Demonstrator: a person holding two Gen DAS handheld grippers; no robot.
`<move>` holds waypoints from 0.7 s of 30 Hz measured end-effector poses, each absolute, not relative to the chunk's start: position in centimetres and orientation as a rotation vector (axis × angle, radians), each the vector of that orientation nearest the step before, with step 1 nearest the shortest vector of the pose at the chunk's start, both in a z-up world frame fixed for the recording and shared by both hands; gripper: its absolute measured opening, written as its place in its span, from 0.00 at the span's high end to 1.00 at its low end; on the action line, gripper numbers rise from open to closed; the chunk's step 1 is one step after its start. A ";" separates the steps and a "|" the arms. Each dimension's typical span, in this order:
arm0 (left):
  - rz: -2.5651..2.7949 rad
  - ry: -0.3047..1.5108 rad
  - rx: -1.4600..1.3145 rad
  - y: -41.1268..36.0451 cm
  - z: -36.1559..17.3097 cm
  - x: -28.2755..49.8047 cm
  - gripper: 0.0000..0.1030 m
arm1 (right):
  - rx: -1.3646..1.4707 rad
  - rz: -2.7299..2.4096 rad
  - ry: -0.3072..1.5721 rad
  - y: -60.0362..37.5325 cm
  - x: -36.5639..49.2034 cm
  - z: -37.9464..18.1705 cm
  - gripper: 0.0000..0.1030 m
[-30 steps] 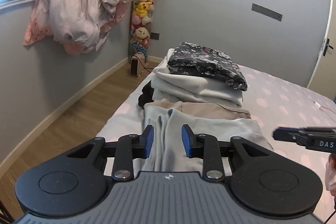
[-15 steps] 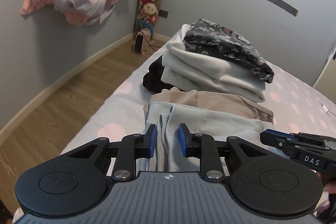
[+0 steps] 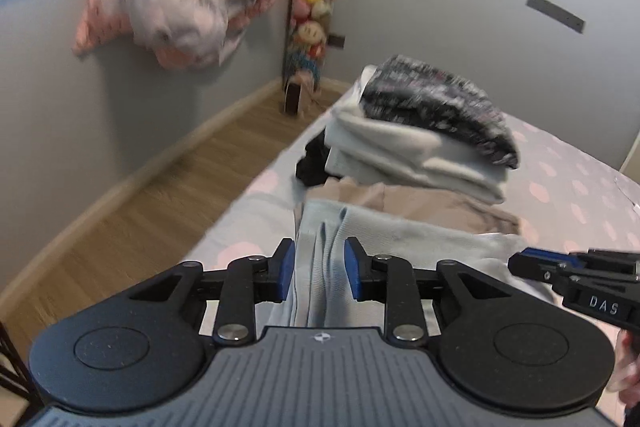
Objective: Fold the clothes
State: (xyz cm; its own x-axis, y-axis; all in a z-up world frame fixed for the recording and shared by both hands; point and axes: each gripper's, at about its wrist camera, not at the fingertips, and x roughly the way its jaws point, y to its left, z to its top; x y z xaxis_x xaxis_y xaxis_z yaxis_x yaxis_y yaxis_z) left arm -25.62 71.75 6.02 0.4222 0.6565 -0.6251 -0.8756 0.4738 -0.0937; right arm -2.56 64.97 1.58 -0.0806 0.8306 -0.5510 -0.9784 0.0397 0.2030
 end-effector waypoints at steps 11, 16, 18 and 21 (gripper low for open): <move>1.045 0.478 -0.251 60.7 14.4 -26.7 0.61 | -0.266 1.633 0.375 55.2 -5.9 10.4 0.64; 1.098 0.454 -0.219 55.7 16.3 -26.6 0.50 | -0.268 1.640 0.295 50.1 -7.1 13.0 0.59; 1.125 0.446 -0.203 53.7 16.7 -26.5 0.43 | -0.270 1.644 0.280 48.2 -7.4 13.6 0.55; 1.175 0.450 -0.130 50.4 16.9 -26.0 0.37 | -0.275 1.639 0.270 45.3 -7.9 14.3 0.49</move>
State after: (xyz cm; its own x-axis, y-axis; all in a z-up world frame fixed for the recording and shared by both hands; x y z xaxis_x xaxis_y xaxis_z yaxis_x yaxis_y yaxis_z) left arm -26.04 50.40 16.90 0.3081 0.8603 -0.4062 -0.9115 0.3892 0.1331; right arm -7.89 45.30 14.25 -0.0832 0.9383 -0.3358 -0.9964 -0.0842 0.0115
